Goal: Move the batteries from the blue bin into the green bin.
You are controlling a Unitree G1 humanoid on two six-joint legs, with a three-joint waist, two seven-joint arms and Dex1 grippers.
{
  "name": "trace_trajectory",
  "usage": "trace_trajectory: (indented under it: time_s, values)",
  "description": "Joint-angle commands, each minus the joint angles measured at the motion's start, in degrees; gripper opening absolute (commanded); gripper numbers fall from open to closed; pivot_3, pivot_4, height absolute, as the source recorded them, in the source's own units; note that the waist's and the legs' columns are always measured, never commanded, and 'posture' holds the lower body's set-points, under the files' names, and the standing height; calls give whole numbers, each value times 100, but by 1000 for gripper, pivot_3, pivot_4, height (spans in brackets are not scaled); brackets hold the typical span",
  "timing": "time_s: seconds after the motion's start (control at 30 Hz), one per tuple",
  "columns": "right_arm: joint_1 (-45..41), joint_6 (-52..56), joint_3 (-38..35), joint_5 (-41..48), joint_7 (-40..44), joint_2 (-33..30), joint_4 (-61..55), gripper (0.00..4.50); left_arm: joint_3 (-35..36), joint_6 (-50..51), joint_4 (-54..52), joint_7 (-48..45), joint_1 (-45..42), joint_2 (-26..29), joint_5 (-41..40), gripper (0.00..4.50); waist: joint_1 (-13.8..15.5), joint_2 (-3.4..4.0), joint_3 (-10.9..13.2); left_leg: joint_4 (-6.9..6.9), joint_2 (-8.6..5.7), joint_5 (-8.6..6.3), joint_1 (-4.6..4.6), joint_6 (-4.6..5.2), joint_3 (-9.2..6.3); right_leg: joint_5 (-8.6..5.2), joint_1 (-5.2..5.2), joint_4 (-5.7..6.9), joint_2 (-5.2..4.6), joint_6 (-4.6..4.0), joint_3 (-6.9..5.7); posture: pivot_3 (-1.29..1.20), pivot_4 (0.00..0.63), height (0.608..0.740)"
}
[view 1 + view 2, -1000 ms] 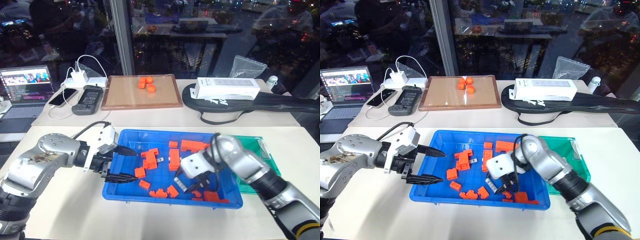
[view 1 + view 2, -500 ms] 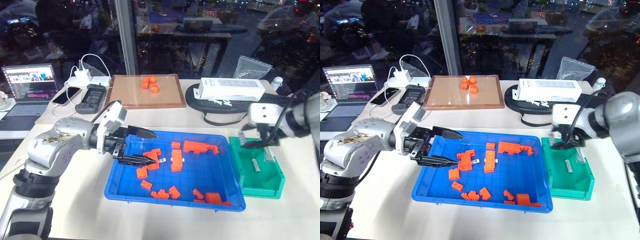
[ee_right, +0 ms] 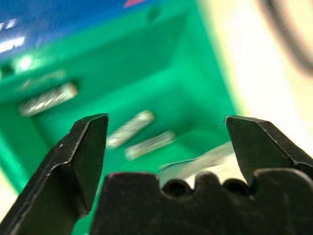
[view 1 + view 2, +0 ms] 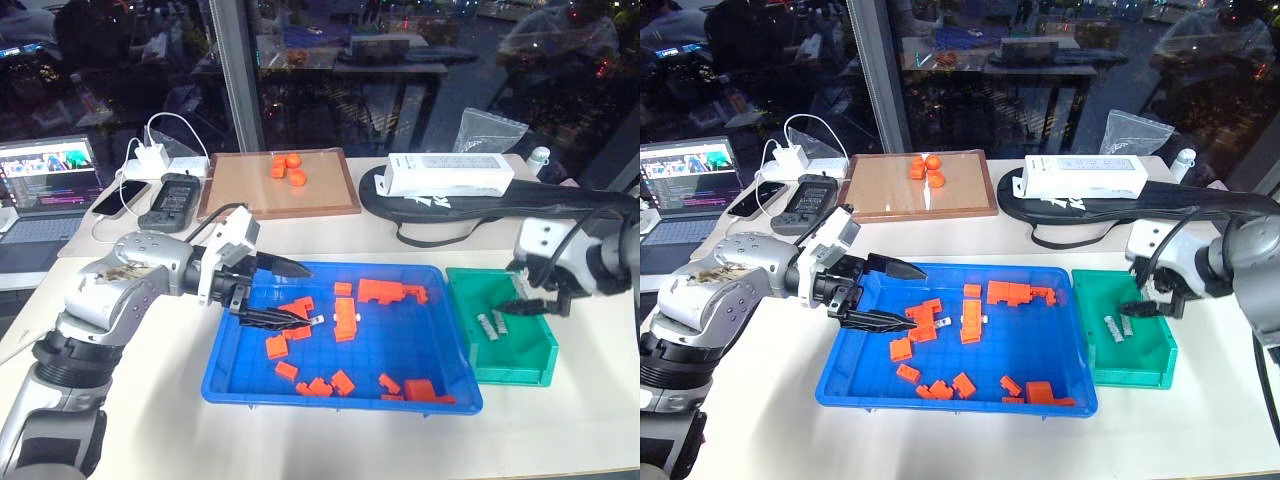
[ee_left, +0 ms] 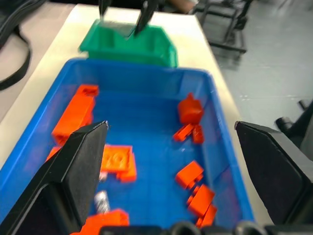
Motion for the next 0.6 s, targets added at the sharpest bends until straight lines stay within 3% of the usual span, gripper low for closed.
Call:
trace_trajectory:
  time_s: [0.03,0.17,0.33,0.6]
  values:
    - [-566,179,194,404,169,613,-645,4443,119,-194,-14,76,152,236,284,4500,-20,0,0,-1,2,0,1,0,-2,1,0,0,2,-1,0,0,150,740]
    - [-711,208,792,492,114,1559,-1000,4443,121,-287,2,95,334,405,526,4500,-1,-6,1,-3,7,0,-5,0,-4,3,-1,5,13,-10,-2,0,150,740]
    - [-831,119,1396,460,-293,2910,-400,4443,240,-212,-167,162,544,527,517,4500,66,-14,4,5,2,0,-13,0,7,3,-2,7,7,-10,-12,0,150,740]
    - [-893,-245,1919,108,-310,3373,234,4443,612,19,-620,348,1000,781,304,4500,82,-16,5,6,2,0,-12,-1,11,4,-2,10,4,-11,-14,0,150,740]
